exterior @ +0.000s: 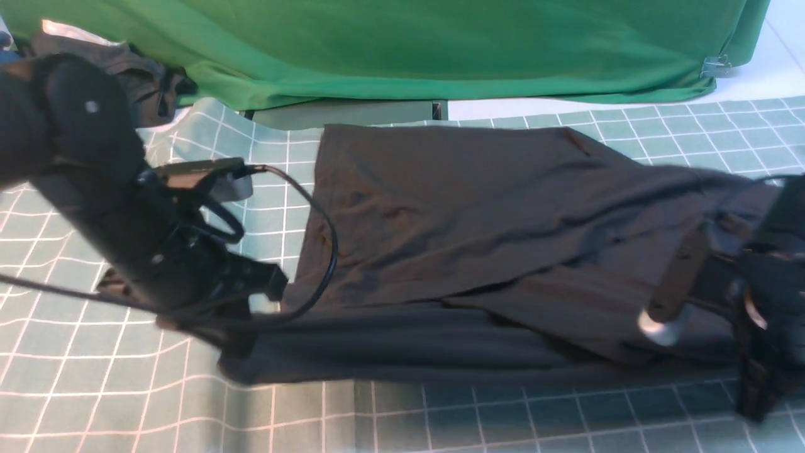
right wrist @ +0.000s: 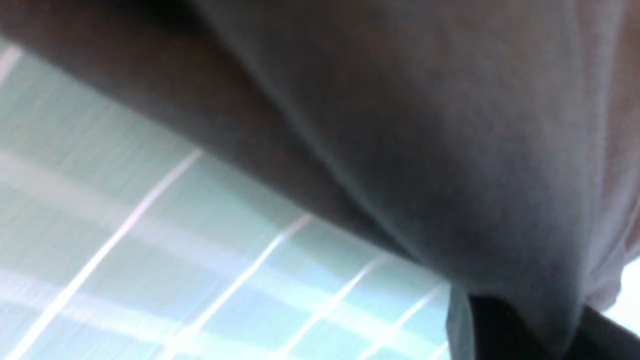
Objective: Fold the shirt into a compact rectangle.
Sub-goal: 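Grasp the near edge of the shirt at its hem and shoulder corners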
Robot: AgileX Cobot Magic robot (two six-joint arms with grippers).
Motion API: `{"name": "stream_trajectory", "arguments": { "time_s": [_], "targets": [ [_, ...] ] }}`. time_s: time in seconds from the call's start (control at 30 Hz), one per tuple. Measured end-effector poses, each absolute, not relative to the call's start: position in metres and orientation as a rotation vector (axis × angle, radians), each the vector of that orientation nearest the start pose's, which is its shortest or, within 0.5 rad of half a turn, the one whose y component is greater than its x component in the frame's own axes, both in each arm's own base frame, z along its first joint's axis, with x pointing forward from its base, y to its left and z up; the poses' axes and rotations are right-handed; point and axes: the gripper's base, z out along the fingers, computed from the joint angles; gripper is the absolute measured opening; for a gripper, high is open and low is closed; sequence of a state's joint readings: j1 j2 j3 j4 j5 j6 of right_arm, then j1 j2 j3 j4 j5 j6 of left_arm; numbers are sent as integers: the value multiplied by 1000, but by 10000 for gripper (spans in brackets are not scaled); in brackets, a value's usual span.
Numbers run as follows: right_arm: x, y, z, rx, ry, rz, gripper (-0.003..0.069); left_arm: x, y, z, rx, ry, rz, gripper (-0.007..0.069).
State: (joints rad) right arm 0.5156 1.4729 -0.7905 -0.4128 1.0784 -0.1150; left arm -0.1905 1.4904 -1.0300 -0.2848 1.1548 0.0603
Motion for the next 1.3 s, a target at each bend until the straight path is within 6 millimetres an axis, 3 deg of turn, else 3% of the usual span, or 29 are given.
{"name": "stream_trajectory", "arguments": {
  "time_s": [0.13,0.3,0.43,0.6,0.77,0.9,1.1,1.3],
  "targets": [
    [174,65,198,-1257,2967,-567,45,223,-66,240,234,3166,-389,14],
    [149,51,210,-1199,2945,-544,45,201,-61,243,223,3166,-382,14],
    [148,50,220,-1167,2896,-530,44,203,-62,252,194,3081,-400,14],
    [151,52,225,-1151,2871,-518,44,201,-72,255,196,3067,-573,14],
    [151,52,225,-1144,2873,-518,44,174,-94,230,290,3170,-634,21],
    [151,52,225,-1130,2877,-517,43,154,-110,213,307,3228,-557,69],
    [152,53,225,-1117,2865,-507,43,139,-137,204,330,3163,-464,280],
    [152,53,225,-1113,2864,-505,43,137,-147,190,330,3223,-438,461]
  ]
}}
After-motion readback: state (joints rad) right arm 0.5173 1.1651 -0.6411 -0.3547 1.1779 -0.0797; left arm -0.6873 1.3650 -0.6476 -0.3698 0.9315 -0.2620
